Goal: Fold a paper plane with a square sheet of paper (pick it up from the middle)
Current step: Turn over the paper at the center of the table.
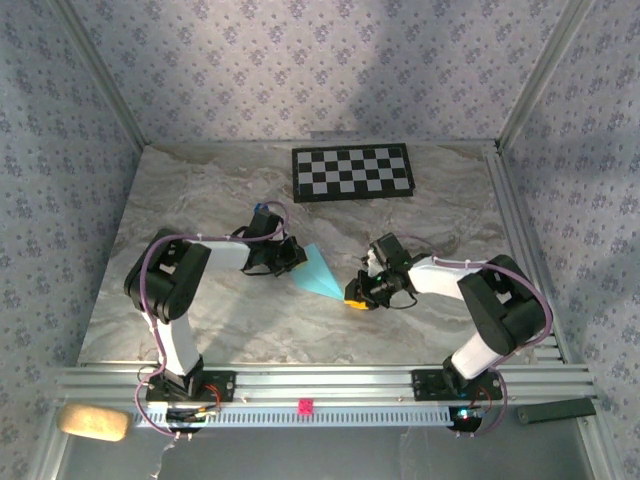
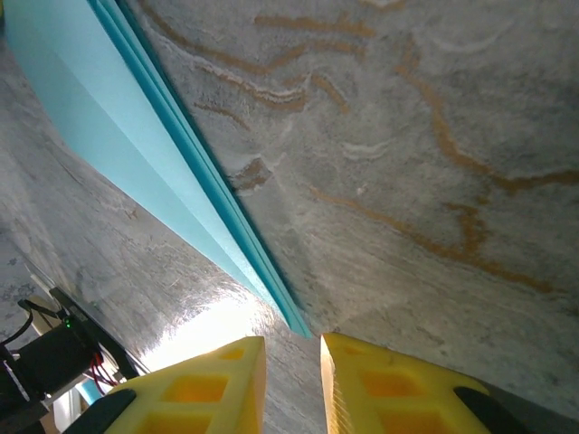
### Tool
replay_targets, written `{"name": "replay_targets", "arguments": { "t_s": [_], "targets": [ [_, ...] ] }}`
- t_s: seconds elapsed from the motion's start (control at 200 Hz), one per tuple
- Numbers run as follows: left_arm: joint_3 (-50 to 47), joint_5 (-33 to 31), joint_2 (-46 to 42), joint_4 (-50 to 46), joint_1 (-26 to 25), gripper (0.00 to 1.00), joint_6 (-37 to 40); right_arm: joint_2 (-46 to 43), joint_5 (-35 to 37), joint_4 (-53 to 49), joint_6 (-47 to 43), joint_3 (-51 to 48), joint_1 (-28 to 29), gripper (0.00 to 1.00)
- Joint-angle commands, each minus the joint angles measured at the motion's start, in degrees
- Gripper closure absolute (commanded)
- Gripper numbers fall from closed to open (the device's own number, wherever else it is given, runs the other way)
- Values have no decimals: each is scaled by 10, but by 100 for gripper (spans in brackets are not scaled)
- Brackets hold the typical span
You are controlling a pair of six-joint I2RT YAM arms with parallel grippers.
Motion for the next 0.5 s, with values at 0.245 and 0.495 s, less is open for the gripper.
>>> {"name": "replay_targets", "arguments": {
  "t_s": [0.245, 0.495],
  "targets": [
    [-19, 4, 26, -50, 5, 92, 1, 38, -28, 20, 0, 27, -9, 76],
    [-9, 25, 32, -38, 4, 92, 4, 46, -40, 12, -11, 44, -15, 75]
  ]
}}
